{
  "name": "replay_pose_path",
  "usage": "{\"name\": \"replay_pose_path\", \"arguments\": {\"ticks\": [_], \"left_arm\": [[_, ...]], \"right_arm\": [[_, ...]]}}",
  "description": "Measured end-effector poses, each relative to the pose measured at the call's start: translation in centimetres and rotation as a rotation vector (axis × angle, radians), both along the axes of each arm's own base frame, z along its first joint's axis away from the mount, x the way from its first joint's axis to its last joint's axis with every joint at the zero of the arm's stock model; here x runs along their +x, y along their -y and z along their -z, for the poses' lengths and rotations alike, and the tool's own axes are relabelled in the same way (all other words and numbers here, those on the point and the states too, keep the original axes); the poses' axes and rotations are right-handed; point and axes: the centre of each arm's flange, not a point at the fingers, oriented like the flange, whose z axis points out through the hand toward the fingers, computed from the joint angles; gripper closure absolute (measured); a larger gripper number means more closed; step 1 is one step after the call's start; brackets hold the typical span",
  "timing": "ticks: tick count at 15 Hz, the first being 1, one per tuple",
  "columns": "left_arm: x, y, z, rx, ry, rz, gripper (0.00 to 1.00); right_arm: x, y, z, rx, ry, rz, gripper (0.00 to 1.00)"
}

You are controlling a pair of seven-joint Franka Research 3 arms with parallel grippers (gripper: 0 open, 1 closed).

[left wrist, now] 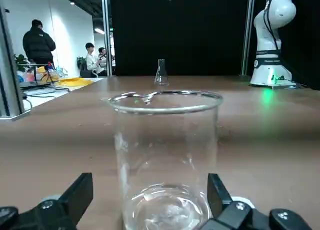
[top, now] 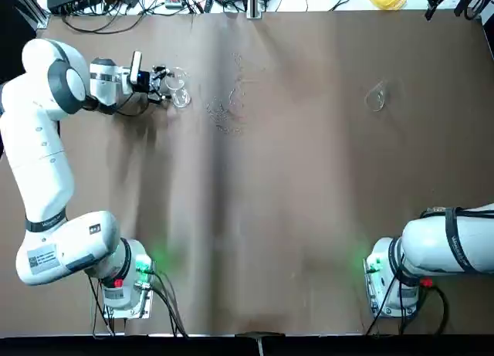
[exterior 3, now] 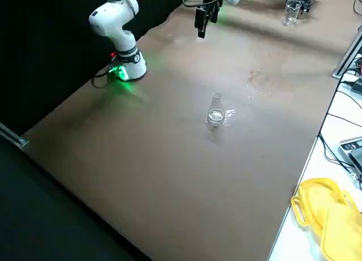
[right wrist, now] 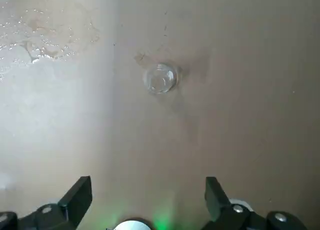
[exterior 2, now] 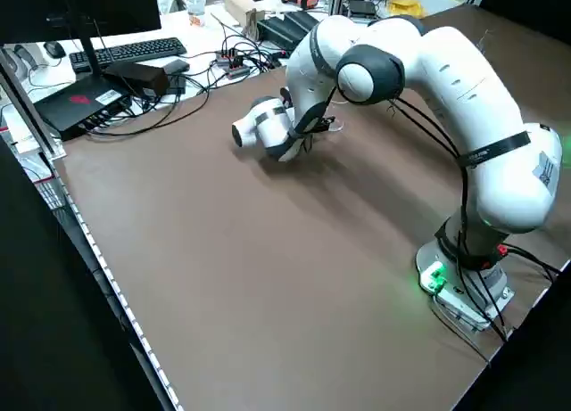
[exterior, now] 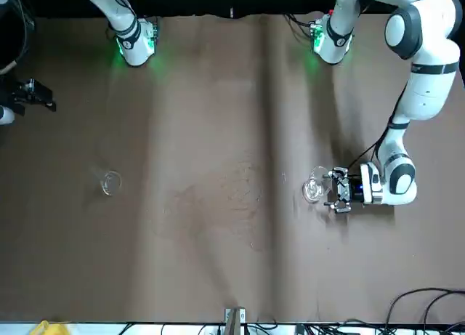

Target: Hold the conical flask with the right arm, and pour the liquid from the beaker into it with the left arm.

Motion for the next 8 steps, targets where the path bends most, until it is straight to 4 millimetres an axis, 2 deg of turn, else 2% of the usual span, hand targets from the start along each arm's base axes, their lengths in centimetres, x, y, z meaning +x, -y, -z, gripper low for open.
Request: {"name": "replay_pose_path", "arguments": {"ticks": [4, 8], "left_arm": [[0.3, 2.5, 0.1, -0.028, 0.0, -0.003, 0.0], [0.1, 2.2, 0.7, -0.026, -0.008, -0.006, 0.0]], "right_arm": [[0.0, -0.1, 0.2, 0.009, -0.004, 0.001, 0.0], [0.0, -0.1, 0.2, 0.01, -0.004, 0.002, 0.0]]}}
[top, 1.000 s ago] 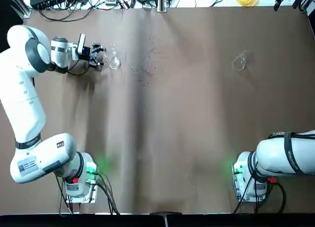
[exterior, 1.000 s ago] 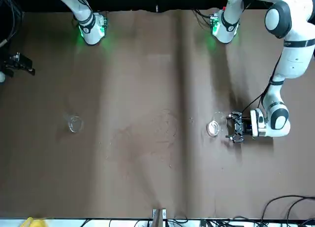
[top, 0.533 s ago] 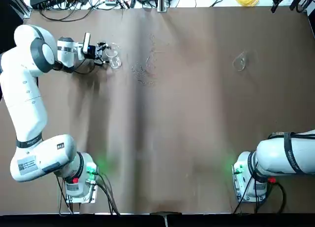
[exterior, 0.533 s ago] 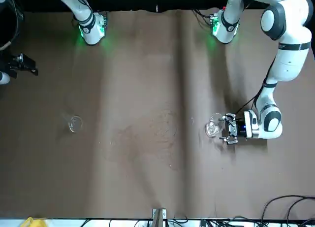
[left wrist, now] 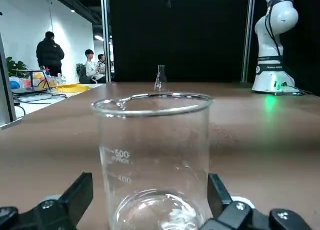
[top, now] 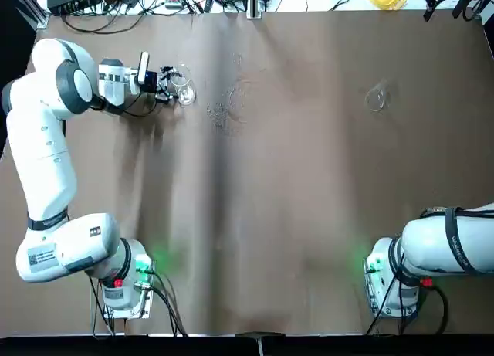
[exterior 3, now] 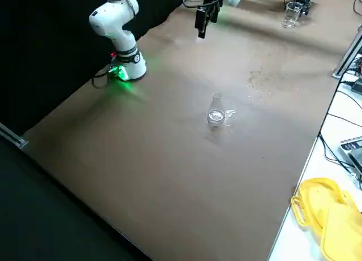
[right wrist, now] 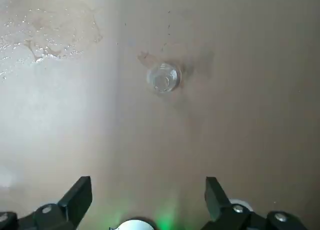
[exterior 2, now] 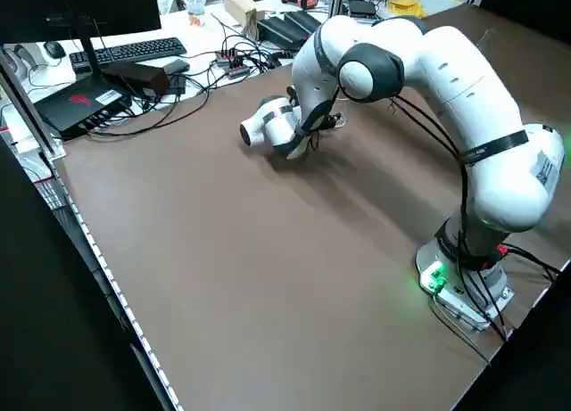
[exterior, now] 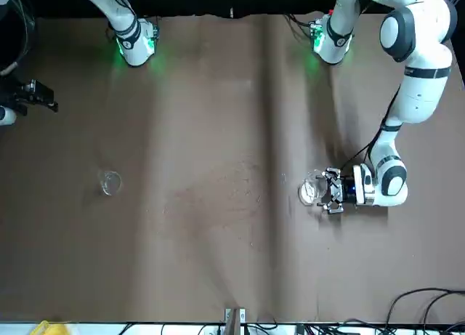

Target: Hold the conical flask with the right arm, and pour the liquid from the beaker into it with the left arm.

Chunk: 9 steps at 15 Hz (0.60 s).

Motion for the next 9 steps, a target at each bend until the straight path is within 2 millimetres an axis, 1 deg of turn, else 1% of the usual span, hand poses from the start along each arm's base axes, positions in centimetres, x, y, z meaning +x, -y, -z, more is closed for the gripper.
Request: {"name": "replay_pose_path", "arguments": {"ticks": [3, 5, 9], "left_arm": [[-0.3, -0.9, 0.6, 0.006, -0.009, -0.013, 0.0], [-0.6, -1.2, 1.0, 0.004, -0.021, -0.018, 0.0], [-2.3, -1.7, 2.4, -0.003, -0.065, -0.032, 0.0]], "right_arm": [[0.0, 0.0, 0.0, 0.0, 0.0, 0.001, 0.0], [0.0, 0.0, 0.0, 0.002, 0.0, 0.001, 0.0], [0.1, -0.3, 0.0, 0.033, 0.006, 0.003, 0.0]]}}
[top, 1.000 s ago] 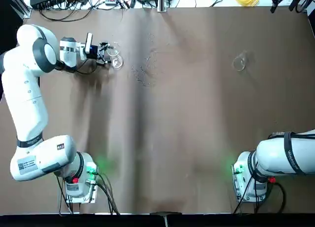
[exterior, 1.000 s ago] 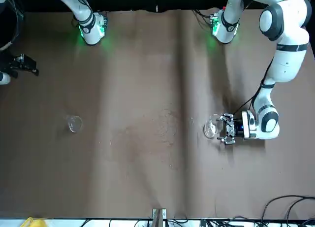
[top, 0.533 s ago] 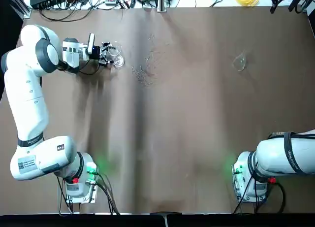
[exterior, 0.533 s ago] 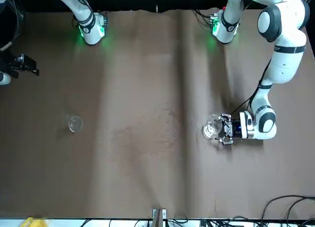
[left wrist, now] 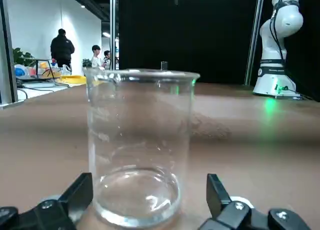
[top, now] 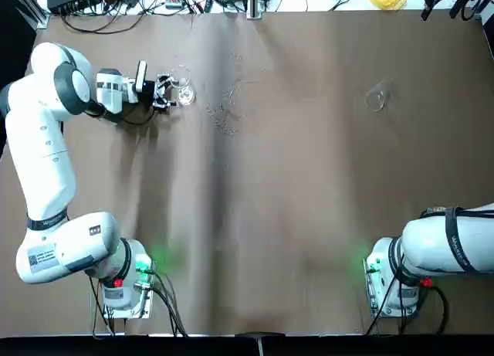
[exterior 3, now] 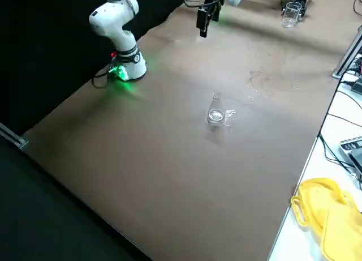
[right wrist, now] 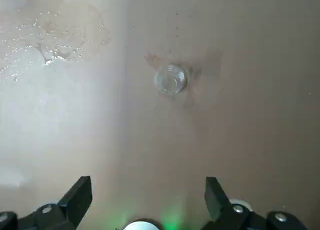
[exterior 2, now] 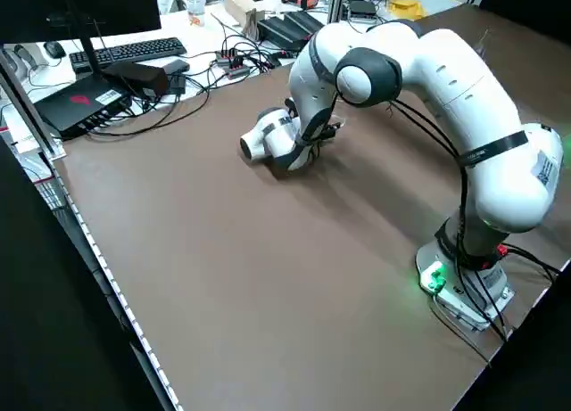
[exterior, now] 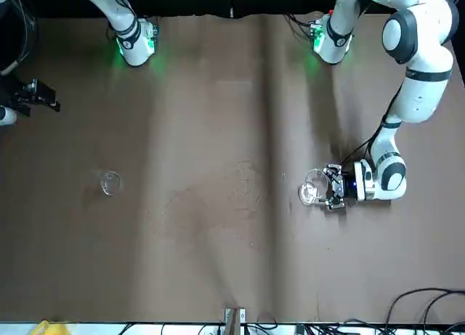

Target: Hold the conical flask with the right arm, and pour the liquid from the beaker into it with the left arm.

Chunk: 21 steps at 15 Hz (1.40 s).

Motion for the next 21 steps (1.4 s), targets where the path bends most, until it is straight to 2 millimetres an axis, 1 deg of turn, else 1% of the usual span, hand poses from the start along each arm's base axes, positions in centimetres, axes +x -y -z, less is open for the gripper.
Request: {"name": "replay_pose_path", "arguments": {"ticks": [2, 5, 8, 11, 13, 15, 17, 18, 21], "left_arm": [[-0.5, -0.6, 0.4, 0.003, -0.013, -0.017, 0.0], [-0.3, -0.7, 0.4, 0.017, -0.012, -0.046, 0.0], [0.2, -0.2, 0.4, 0.02, -0.011, -0.088, 0.0], [0.3, 0.5, 0.4, 0.021, -0.009, -0.085, 0.0], [0.4, 1.2, 0.4, 0.018, -0.008, -0.075, 0.0], [0.4, 1.9, 0.3, 0.015, -0.007, -0.068, 0.0], [0.7, 2.0, 0.1, 0.016, -0.001, -0.066, 0.0], [1.0, 1.9, -0.1, 0.018, 0.007, -0.067, 0.0], [1.7, 1.8, -0.7, 0.021, 0.026, -0.068, 0.0]], "right_arm": [[0.1, -0.2, -0.1, 0.019, 0.011, 0.001, 0.0], [0.6, -0.4, -0.1, 0.035, 0.037, 0.002, 0.0], [0.8, -0.9, 0.1, 0.039, 0.037, -0.006, 0.0], [1.0, -1.4, 0.5, 0.04, 0.031, -0.014, 0.0], [1.5, -1.5, 1.5, 0.047, 0.013, -0.02, 0.0], [2.3, -1.5, 3.5, 0.069, -0.016, -0.081, 0.0], [3.4, -1.2, 5.8, 0.103, -0.039, -0.173, 0.0], [3.8, -0.9, 6.6, 0.121, -0.043, -0.209, 0.0], [4.3, -0.1, 8.1, 0.156, -0.052, -0.286, 0.0]]}}
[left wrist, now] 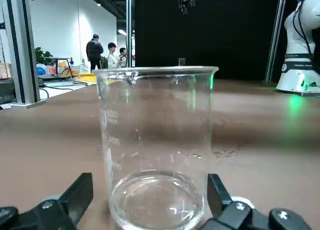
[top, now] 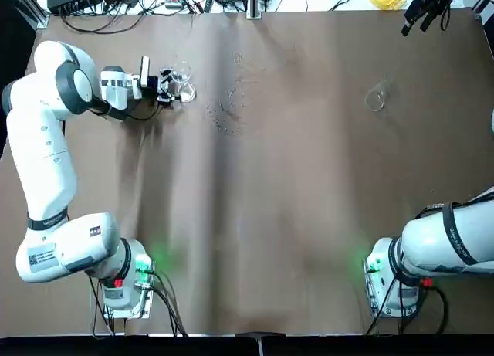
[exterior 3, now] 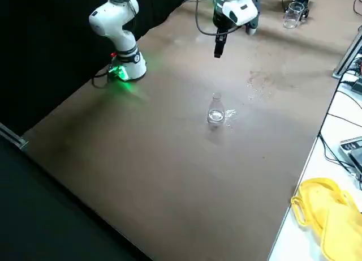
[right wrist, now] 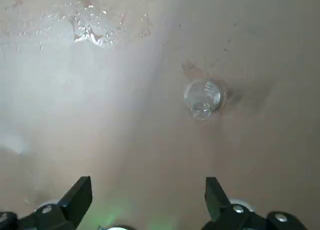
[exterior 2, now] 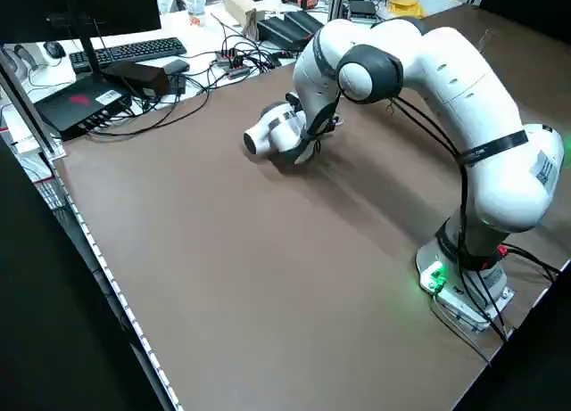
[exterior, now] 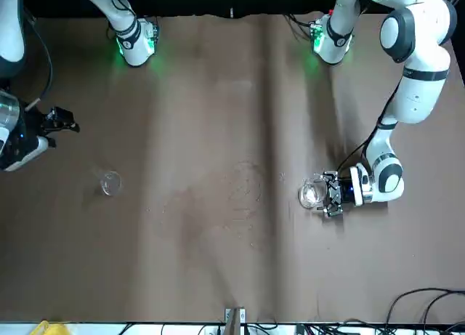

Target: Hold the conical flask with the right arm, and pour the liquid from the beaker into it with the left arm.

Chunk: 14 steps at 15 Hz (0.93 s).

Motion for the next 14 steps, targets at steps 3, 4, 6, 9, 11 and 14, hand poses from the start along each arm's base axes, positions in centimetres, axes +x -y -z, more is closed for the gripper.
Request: {"name": "replay_pose_path", "arguments": {"ticks": [3, 4, 6, 9, 11, 14], "left_arm": [[0.1, 0.0, -0.1, 0.001, 0.003, 0.001, 0.0], [0.2, 0.0, -0.1, 0.004, 0.005, -0.001, 0.0], [0.4, -0.4, -0.2, 0.012, 0.01, -0.006, 0.0], [1.2, -1.4, -0.6, 0.031, 0.028, -0.017, 0.0], [1.7, -1.7, -1.0, 0.038, 0.041, -0.021, 0.0], [2.4, -2.3, -1.3, 0.063, 0.058, -0.035, 0.0]], "right_arm": [[0.8, 0.7, 0.9, 0.054, 0.046, -0.128, 0.0], [1.0, 1.2, 1.4, 0.073, 0.057, -0.181, 0.0], [1.3, 2.7, 2.7, 0.123, 0.069, -0.284, 0.0], [1.5, 6.0, 5.1, 0.257, 0.117, -0.411, 0.0], [1.6, 7.1, 6.1, 0.317, 0.156, -0.52, 0.0], [1.3, 9.2, 7.6, 0.432, 0.222, -0.611, 0.0]]}}
